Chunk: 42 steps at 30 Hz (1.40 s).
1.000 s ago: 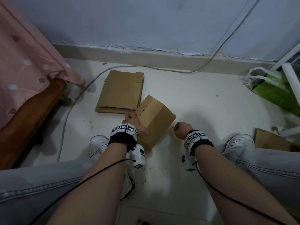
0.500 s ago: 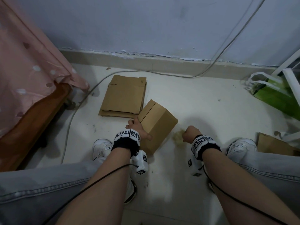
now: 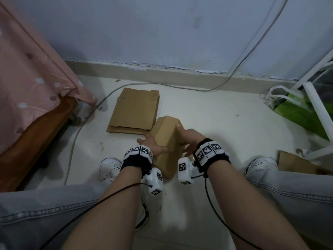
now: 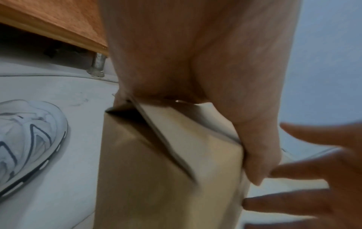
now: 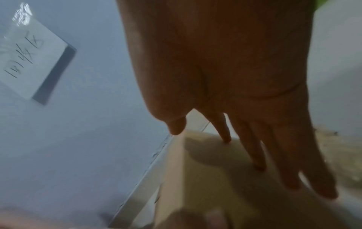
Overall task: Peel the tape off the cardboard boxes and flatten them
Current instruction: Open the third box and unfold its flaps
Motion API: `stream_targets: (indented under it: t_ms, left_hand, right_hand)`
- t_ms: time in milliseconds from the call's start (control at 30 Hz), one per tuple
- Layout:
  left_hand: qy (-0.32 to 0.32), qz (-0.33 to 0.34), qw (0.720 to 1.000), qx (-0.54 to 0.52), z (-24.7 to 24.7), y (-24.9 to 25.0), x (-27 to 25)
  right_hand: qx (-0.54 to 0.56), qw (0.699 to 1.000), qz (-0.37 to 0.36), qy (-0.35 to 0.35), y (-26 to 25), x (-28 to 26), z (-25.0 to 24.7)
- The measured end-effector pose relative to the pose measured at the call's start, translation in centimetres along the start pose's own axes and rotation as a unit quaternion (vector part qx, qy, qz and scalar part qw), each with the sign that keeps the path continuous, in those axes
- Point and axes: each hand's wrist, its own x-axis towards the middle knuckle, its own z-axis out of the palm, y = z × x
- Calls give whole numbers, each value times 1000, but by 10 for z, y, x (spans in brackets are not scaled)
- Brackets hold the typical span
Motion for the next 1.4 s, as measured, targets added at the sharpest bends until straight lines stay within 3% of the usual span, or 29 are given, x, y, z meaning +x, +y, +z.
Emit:
stream_targets:
  t_ms: [67, 233, 467, 667, 867, 1033, 1133, 1233, 1300, 1400]
  left_hand:
    - [-20, 26, 999, 15, -5, 4, -5]
    - [-30, 79, 996, 27, -4, -4, 13]
    - [-16, 140, 989, -52, -27, 15, -29]
    - [-21, 160, 983, -85, -28, 17, -27]
    - [-53, 161, 978, -123, -31, 18, -27]
    - [-17, 179, 969, -172, -37, 13, -26]
    - [17, 214, 941, -260, -41, 4, -28]
    - [70, 263, 943, -193, -42, 6, -20]
    - [91, 238, 958, -133, -38, 9, -14]
    - [89, 222, 970, -37, -33, 13, -12]
  right_hand:
    - [24, 999, -19, -36, -11, -8, 14]
    - [43, 995, -85, 16, -3, -11, 26]
    - [-62, 990, -77, 99, -12, -18, 20]
    - [-38, 991, -85, 95, -9, -12, 13]
    - [-151, 983, -59, 88, -8, -18, 17]
    - [5, 996, -68, 54, -12, -13, 5]
    - [34, 996, -75, 23, -17, -10, -11]
    - [85, 993, -78, -9, -23, -29, -20]
    - [120, 988, -85, -39, -23, -40, -20]
    - [101, 992, -79, -14, -22, -32, -18]
